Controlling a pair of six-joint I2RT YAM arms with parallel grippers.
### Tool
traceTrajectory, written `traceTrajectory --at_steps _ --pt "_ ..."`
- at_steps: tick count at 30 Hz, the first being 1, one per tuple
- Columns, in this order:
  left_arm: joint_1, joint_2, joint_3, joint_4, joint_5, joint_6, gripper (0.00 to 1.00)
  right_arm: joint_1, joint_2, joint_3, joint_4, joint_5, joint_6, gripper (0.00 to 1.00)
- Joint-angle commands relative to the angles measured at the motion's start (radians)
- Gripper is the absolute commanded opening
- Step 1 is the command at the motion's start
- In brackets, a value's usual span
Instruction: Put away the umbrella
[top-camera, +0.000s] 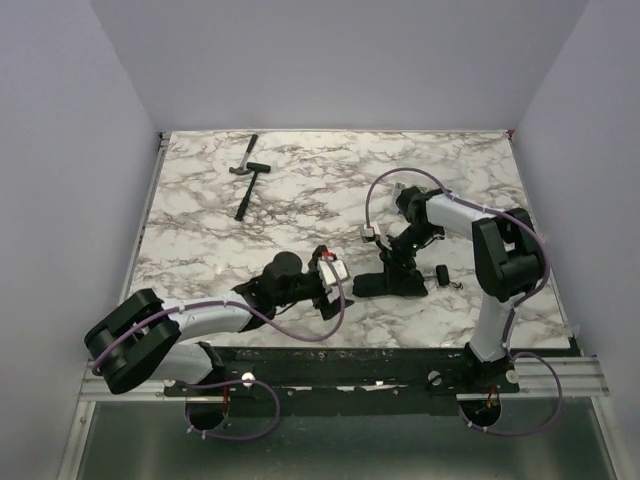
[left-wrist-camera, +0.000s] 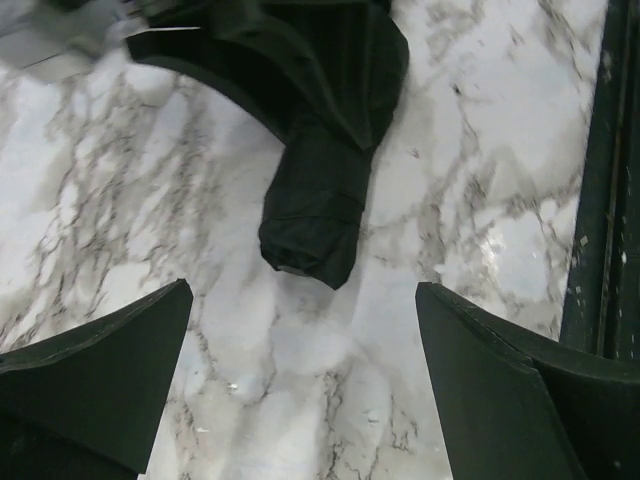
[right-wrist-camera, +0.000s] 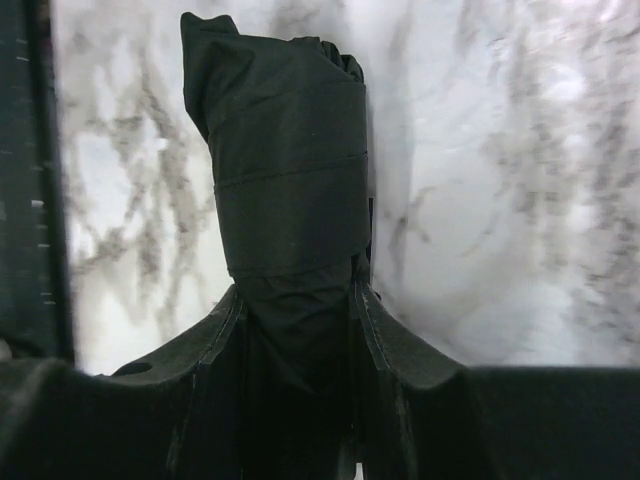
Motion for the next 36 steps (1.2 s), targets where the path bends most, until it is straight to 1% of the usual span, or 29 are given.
traceTrajectory --at_steps 1,4,7,12,15,17,19,21,23,25,26,27,29,31,33,36 --pt "-0.135 0.015 0.056 -0.207 -0.079 0.312 0.95 0.014 0.196 -0.05 -0.119 0.192 0.04 0.15" --pt "-0.182 0.073 0.101 -0.236 -0.105 0.356 0.95 0.014 0.193 -0.037 -0.103 0.192 0.051 0.15" --pt "-0.219 0.143 0.161 -0.236 -0.092 0.367 0.95 0.014 0.182 -0.04 -0.086 0.196 0.065 0.14" --pt "-0.296 0.264 0.264 -0.25 -0.057 0.361 0.94 0.014 0.166 -0.071 -0.037 0.203 0.088 0.14" --pt "-0.33 0.327 0.299 -0.255 -0.075 0.346 0.92 0.014 0.161 -0.091 -0.011 0.199 0.092 0.14" --pt "-0.342 0.371 0.327 -0.279 -0.11 0.331 0.87 0.014 0.156 -0.092 -0.009 0.193 0.091 0.14" --pt "-0.344 0.415 0.357 -0.316 -0.133 0.318 0.78 0.014 0.154 -0.09 -0.005 0.185 0.094 0.14" --pt "-0.343 0.46 0.38 -0.356 -0.166 0.307 0.66 0.014 0.152 -0.085 -0.004 0.179 0.096 0.15" --pt "-0.34 0.491 0.388 -0.385 -0.178 0.297 0.54 0.014 0.137 -0.085 0.005 0.175 0.101 0.18" --pt "-0.329 0.513 0.385 -0.402 -0.174 0.273 0.37 0.014 0.112 -0.086 0.009 0.162 0.103 0.24" --pt "-0.321 0.52 0.385 -0.412 -0.158 0.255 0.31 0.014 0.093 -0.086 0.014 0.153 0.106 0.28" --pt "-0.309 0.528 0.382 -0.421 -0.142 0.239 0.27 0.012 0.075 -0.081 0.014 0.144 0.109 0.35" --pt "-0.288 0.544 0.38 -0.442 -0.101 0.205 0.24 -0.002 0.013 -0.06 0.014 0.112 0.117 0.48" --pt "-0.262 0.567 0.379 -0.464 -0.034 0.163 0.23 -0.044 -0.074 -0.014 0.006 0.063 0.119 0.66" --pt "-0.226 0.591 0.371 -0.47 0.045 0.117 0.23 -0.097 -0.149 0.052 -0.02 0.001 0.108 0.75" --pt "-0.163 0.641 0.362 -0.477 0.137 0.06 0.22 -0.152 -0.235 0.147 -0.089 -0.05 0.046 0.83"
